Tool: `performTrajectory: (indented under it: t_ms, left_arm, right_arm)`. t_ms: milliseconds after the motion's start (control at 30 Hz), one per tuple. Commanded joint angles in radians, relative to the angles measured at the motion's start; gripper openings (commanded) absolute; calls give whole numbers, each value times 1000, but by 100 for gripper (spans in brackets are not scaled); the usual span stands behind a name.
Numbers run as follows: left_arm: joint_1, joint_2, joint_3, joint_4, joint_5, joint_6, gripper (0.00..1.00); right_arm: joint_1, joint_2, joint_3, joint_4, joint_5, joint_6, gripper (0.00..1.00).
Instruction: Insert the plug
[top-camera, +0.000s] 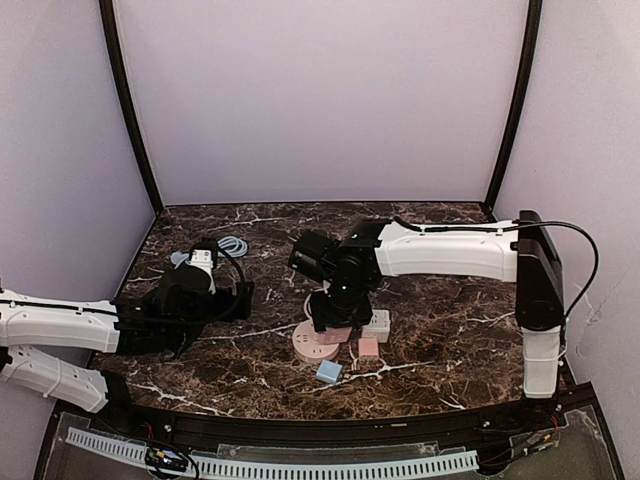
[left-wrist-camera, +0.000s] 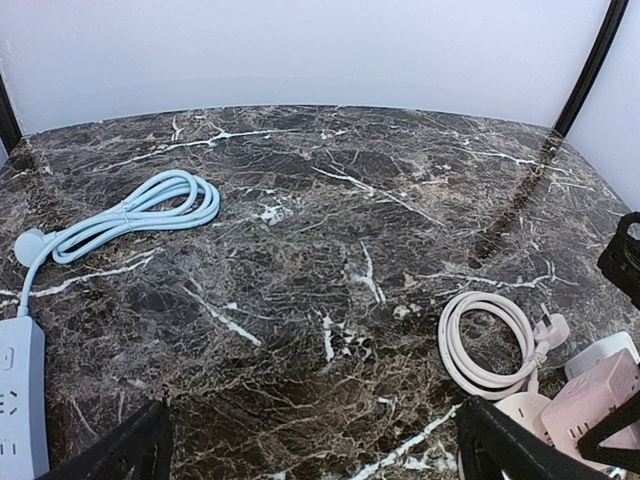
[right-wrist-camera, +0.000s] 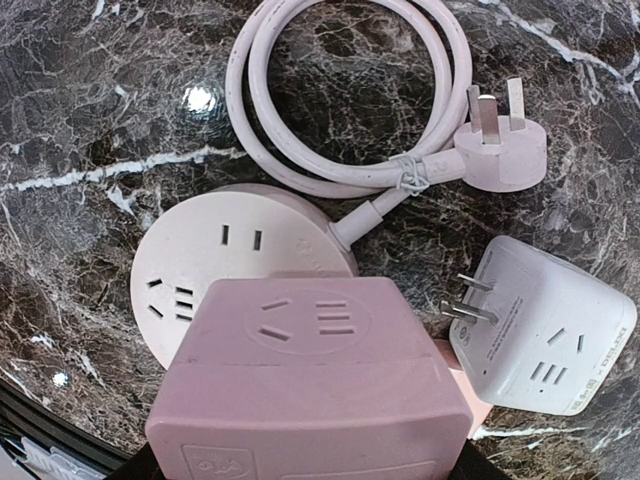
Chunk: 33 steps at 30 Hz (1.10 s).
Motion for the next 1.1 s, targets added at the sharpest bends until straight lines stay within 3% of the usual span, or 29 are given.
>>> performTrajectory:
  t_ms: [0,1067]
  left_arm:
    - [6,4,-20,13,-19,15,99]
    - [6,15,-18,18,-23,17,99]
  right_arm:
    - [6,28,26,-13,20,7,0]
    - [24,1,0,-42,7,15,0]
